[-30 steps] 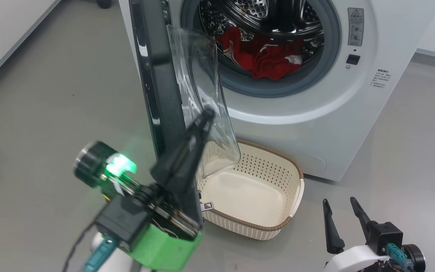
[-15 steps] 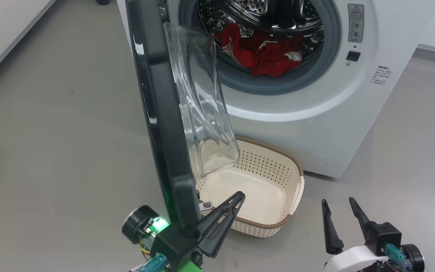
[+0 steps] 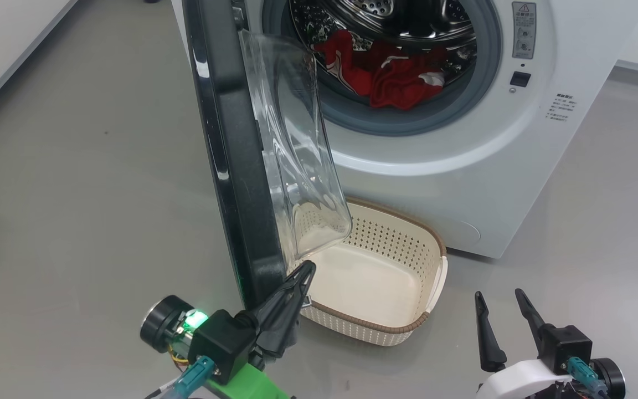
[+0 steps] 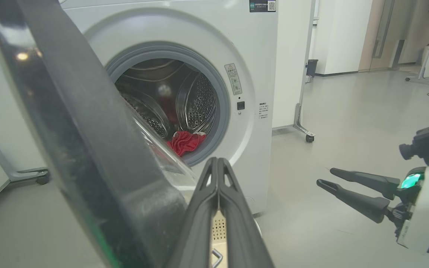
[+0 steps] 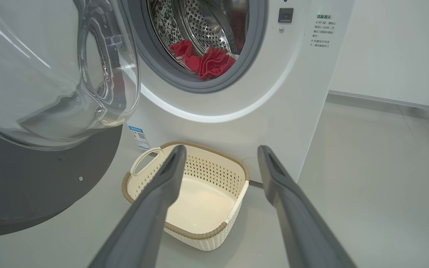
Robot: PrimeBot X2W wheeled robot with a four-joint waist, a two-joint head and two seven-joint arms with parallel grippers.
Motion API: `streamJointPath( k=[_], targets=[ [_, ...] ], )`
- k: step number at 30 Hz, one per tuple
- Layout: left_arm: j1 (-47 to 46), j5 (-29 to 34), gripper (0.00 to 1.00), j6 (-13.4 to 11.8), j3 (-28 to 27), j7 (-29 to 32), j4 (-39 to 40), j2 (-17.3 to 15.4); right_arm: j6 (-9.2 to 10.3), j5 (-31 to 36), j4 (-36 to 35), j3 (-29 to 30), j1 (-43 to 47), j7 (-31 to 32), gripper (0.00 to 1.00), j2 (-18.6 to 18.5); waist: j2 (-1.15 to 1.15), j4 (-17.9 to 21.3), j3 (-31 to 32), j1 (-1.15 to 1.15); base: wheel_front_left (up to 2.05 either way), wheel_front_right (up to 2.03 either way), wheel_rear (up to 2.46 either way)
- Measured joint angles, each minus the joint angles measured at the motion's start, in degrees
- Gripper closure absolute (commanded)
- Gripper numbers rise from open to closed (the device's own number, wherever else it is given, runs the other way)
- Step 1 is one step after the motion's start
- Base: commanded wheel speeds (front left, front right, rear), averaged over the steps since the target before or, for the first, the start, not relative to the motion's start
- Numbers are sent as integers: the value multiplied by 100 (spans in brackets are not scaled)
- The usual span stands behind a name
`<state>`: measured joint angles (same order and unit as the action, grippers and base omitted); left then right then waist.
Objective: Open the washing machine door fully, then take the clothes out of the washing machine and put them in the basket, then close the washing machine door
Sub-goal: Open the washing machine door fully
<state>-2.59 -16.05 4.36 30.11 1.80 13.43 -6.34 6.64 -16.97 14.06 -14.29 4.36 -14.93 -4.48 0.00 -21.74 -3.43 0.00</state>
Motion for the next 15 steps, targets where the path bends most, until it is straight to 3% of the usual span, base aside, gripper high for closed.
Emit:
streamJointPath(
  k=[15],
  targets=[
    [172, 38, 100, -220, -196, 93, 20, -55, 0, 2, -1, 56, 0, 0, 0, 16, 0, -52, -85, 0, 0, 0, 0]
  ],
)
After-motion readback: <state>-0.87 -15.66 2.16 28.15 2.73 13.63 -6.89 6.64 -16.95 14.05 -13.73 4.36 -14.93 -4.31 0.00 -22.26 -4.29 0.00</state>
